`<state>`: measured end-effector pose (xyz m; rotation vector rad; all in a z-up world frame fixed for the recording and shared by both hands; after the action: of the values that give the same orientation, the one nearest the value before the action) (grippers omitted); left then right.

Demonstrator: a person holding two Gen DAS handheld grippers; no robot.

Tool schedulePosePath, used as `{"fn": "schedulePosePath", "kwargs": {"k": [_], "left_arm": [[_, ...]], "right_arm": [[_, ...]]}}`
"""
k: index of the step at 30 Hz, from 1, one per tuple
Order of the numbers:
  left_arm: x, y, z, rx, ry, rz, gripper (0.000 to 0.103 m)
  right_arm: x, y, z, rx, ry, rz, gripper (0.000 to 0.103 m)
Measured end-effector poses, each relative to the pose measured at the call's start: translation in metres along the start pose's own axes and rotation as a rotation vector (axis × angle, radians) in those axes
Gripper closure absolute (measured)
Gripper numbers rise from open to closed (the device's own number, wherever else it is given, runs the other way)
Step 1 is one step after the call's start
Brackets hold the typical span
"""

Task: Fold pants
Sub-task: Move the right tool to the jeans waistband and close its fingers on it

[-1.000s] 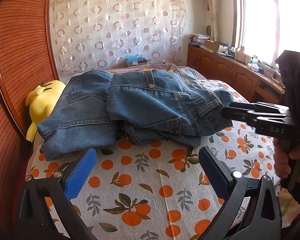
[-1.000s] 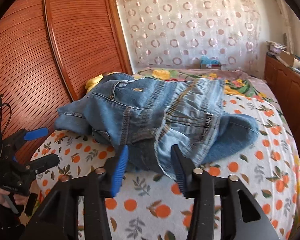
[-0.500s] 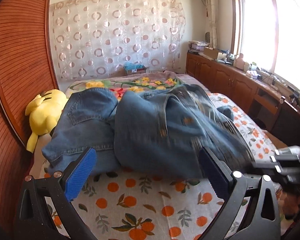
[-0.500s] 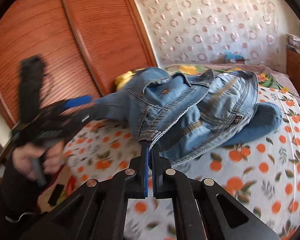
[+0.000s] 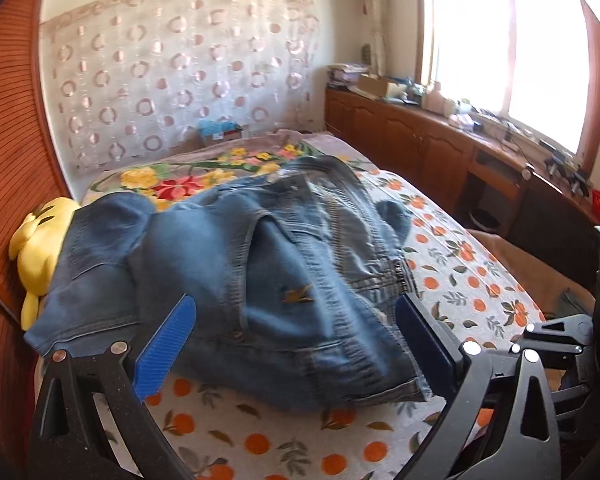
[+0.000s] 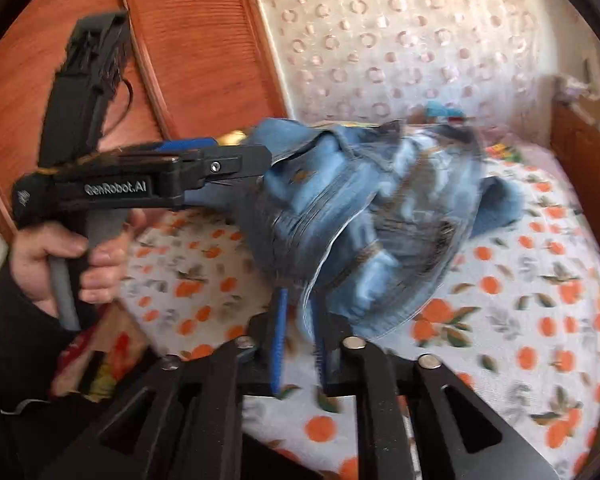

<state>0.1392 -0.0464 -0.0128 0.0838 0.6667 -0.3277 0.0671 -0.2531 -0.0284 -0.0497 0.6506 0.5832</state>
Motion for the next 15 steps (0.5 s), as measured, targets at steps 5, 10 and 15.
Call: {"fn": "schedulePosePath", "kwargs": {"k": [5, 10, 15], "left_arm": [[0.018, -0.025, -0.003, 0.041, 0.055, -0.050, 0.006], [0.038, -0.051, -0.021, 0.089, 0.129, -0.055, 0.010], [0.042, -0.064, -0.043, 0.140, 0.165, 0.014, 0.015]], "right_arm": [[-0.015, -0.015, -0.009, 0.039, -0.014, -0.088, 0.073], [-0.030, -0.038, -0.015, 0.102, -0.036, -0.167, 0.068], [-0.036, -0.043, -0.016, 0.131, -0.059, -0.234, 0.064]]}}
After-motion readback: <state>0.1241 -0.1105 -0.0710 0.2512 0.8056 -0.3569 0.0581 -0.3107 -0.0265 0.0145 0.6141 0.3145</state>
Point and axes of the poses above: each gripper's, at about its wrist camera, not at the fingertips, and x roughly the way its jaws point, y to its left, z to its top, the point moved 2 cm from there along x, roughly the way its jaws point, and after that the axes turned 1 degree about -z, right-handed, at the moved point
